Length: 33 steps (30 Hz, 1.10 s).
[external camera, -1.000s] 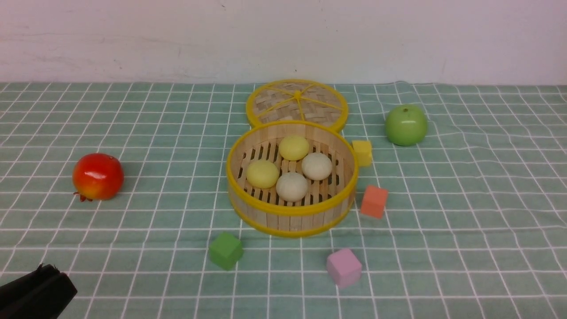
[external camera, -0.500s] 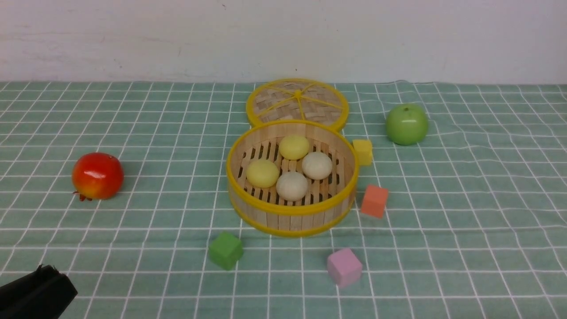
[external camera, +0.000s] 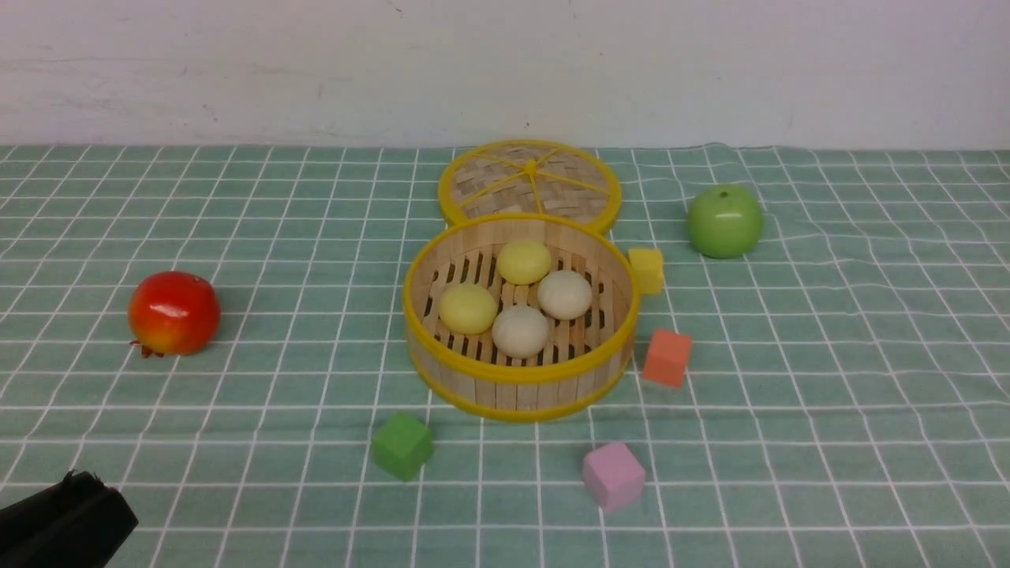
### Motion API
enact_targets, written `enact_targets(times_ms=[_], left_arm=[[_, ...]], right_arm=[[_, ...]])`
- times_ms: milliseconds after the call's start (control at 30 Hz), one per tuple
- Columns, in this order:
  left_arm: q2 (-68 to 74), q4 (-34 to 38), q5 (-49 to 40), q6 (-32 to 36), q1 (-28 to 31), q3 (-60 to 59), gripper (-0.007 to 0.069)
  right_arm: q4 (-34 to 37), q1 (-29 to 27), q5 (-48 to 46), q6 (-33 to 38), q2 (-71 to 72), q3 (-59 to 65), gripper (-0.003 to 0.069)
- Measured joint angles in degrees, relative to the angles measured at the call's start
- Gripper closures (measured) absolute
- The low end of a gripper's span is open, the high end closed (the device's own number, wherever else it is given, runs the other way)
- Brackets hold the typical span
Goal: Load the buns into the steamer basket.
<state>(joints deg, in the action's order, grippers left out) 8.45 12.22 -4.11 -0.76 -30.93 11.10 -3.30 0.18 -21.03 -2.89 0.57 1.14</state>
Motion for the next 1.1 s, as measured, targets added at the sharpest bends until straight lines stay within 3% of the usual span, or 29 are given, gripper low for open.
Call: enact_targets(times_ms=[167,300,367,567,767,900,1100], left_arm=[[0.0,-1.1,4.1,0.4,0.6,-0.9,0.0487],[-0.2,-2.4,4.9,0.8,5.3,-2.0,0.0564],[-1.3,-3.0,3.3,0.8,12.3,-3.3,0.0638],[-8.5,-3.3,-3.1,-2.1,25.5,-11.7,0.0638],[-9.0,-3.7,-17.1,-7.7,27.8,-12.9,0.0638],[-9.0,-3.6,-18.0,-12.0,27.8,-12.9,0.0638],[-9.0,-3.6,-17.9,-13.3,27.8,-12.9,0.0638]], right_arm=[[0.0,0.0,0.0,0.0,0.0,0.0,0.0610],[0.0,0.0,0.0,0.0,0.0,0.0,0.0605],[0.0,0.0,0.0,0.0,0.0,0.0,0.0601],[0.0,0.0,0.0,0.0,0.0,0.0,0.0594],[0.0,0.0,0.0,0.0,0.1,0.0,0.0587],[0.0,0.0,0.0,0.0,0.1,0.0,0.0582],[0.0,0.0,0.0,0.0,0.1,0.0,0.0573]])
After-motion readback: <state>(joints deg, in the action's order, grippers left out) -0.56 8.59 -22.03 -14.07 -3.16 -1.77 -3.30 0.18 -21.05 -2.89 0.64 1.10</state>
